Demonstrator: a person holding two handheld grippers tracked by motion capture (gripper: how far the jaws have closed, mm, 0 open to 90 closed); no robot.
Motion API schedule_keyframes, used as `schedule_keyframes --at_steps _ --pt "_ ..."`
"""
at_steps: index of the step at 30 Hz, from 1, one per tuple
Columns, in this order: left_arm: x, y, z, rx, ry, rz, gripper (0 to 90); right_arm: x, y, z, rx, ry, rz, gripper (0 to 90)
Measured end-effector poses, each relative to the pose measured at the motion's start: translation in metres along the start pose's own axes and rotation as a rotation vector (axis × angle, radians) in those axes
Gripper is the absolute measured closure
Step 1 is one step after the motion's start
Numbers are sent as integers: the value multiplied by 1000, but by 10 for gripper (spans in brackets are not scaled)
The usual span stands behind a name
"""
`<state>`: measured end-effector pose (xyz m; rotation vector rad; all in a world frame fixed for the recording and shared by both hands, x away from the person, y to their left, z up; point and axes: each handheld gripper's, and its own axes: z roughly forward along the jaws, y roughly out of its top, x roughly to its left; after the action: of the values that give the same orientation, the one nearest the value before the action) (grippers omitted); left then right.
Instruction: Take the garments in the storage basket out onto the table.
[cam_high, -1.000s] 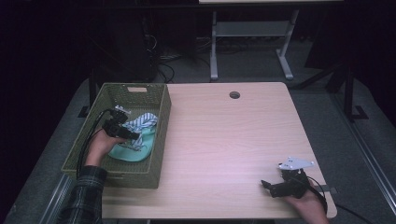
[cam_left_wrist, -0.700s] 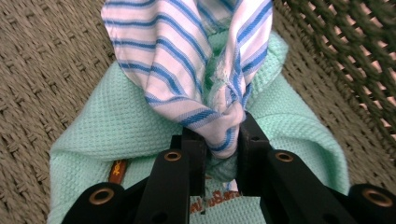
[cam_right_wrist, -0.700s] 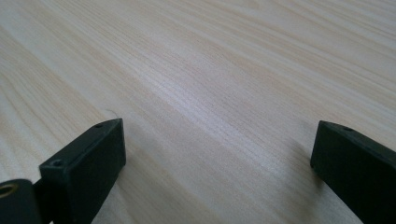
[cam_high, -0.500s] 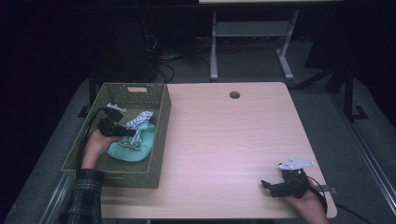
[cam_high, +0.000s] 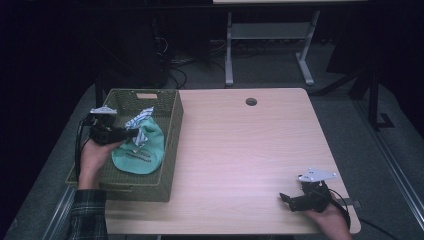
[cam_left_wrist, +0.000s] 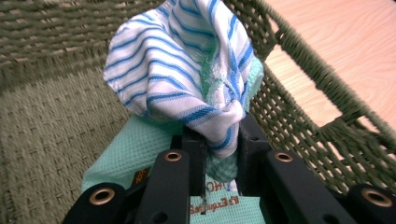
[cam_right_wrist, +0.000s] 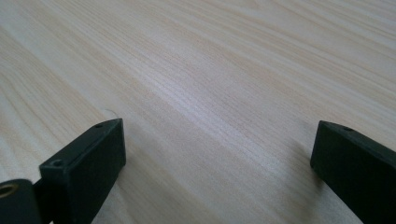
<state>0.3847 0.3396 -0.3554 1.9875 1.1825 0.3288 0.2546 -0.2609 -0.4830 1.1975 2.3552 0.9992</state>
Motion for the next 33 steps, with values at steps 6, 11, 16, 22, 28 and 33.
schedule_keyframes --at_steps 6,11,16,22,28,33 --pt "-4 4 -14 -71 10 -5 765 0 0 0 0 0 0 27" --pt "-7 9 -28 -139 15 2 766 0 0 0 0 0 0 28" --pt "-11 14 -43 -213 8 6 767 0 0 0 0 0 0 28" --pt "-20 24 -57 -287 -23 39 767 0 0 0 0 0 0 28" --pt "-32 38 -63 -324 -50 77 767 0 0 0 0 1 0 28" --pt "-45 54 -68 -353 -71 110 767 0 0 0 0 0 0 28"
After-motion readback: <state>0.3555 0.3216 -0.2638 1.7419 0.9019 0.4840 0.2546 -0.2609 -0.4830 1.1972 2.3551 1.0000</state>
